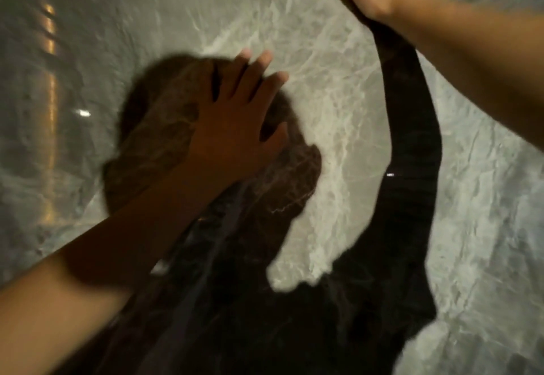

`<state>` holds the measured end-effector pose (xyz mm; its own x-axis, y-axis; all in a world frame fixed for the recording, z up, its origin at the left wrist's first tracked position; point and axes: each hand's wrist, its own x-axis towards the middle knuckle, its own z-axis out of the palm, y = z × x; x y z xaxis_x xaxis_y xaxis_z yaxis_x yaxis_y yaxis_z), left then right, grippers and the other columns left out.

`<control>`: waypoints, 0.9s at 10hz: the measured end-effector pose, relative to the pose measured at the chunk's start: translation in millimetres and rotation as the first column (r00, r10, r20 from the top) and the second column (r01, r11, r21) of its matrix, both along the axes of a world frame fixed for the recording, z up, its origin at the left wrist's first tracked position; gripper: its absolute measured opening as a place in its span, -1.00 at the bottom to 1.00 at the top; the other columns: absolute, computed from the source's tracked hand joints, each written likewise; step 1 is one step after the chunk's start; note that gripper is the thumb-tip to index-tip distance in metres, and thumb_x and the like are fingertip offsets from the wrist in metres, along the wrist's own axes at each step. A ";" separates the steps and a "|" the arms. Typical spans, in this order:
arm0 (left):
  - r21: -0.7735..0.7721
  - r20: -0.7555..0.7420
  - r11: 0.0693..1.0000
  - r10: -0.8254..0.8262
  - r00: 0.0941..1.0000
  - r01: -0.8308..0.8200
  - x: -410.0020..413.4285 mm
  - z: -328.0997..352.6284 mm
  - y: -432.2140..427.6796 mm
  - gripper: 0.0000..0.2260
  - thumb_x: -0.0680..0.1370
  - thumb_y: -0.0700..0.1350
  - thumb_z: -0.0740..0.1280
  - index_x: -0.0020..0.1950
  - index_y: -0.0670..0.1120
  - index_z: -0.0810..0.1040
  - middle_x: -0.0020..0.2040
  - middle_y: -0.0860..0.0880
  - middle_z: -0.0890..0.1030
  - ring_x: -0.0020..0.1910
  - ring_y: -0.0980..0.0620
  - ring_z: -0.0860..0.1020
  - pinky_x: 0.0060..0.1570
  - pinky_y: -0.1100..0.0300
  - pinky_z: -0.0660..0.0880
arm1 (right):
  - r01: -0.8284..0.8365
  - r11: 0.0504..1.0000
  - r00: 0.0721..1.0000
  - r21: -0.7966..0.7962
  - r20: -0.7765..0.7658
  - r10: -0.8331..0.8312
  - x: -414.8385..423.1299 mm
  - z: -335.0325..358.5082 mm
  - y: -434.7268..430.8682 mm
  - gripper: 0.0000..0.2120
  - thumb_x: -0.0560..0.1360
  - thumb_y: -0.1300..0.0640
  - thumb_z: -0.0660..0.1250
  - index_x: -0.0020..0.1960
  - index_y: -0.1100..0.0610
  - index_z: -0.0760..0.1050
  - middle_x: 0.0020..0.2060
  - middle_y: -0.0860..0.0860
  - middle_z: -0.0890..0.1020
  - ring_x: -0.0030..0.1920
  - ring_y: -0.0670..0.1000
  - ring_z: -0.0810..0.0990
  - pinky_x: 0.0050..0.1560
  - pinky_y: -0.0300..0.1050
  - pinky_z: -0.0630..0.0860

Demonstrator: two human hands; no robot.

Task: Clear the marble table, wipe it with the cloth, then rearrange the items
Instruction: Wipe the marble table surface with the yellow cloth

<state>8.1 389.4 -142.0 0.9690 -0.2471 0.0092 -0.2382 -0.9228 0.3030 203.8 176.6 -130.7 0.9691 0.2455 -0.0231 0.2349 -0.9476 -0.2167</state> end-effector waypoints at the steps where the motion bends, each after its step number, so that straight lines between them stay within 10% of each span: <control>1: 0.032 0.013 0.999 -0.039 0.999 0.038 0.4 0.6 0.1 -0.44 0.47 0.19 0.11 0.44 0.01 0.30 0.52 -0.06 0.22 0.54 -0.10 0.11 0.42 -0.23 0.06 | -0.065 0.989 0.993 -0.136 0.085 0.077 -12.6 6.1 7.1 -0.39 0.54 -0.21 -0.05 0.49 0.07 0.20 0.47 0.13 0.31 0.46 0.18 0.24 0.42 0.12 0.16; 7: -0.058 -0.080 0.972 0.225 0.971 -0.230 -82.9 15.8 56.0 -0.54 0.56 -0.01 0.18 0.47 0.01 0.27 0.55 0.04 0.17 0.55 0.09 0.06 0.48 -0.06 -0.14 | -0.422 0.903 0.901 0.080 -0.077 0.427 -349.3 -1.8 40.1 -0.42 0.59 -0.21 0.02 0.56 -0.06 0.06 0.57 -0.04 0.06 0.57 0.04 -0.05 0.53 0.13 -0.06; 8: -0.059 -0.079 0.965 0.250 0.965 -0.255 -93.8 14.6 72.0 -0.54 0.57 -0.02 0.19 0.47 0.01 0.25 0.55 0.02 0.16 0.55 0.07 0.06 0.49 -0.10 -0.12 | -0.173 0.633 0.873 0.755 -0.181 0.454 -392.8 2.0 52.3 -0.45 0.61 -0.22 -0.13 0.52 -0.05 0.19 0.52 -0.04 0.24 0.52 -0.02 0.19 0.42 0.10 0.26; 9: -0.095 -0.073 0.952 0.286 0.955 -0.293 -97.9 14.2 80.9 -0.55 0.58 -0.01 0.16 0.47 -0.03 0.24 0.55 -0.01 0.16 0.55 0.04 0.05 0.49 -0.12 -0.12 | 0.679 0.009 0.574 0.734 -0.538 0.618 -409.3 6.0 60.5 -0.42 0.59 -0.23 -0.13 0.51 -0.02 0.22 0.45 0.02 0.39 0.40 0.01 0.42 0.32 0.02 0.40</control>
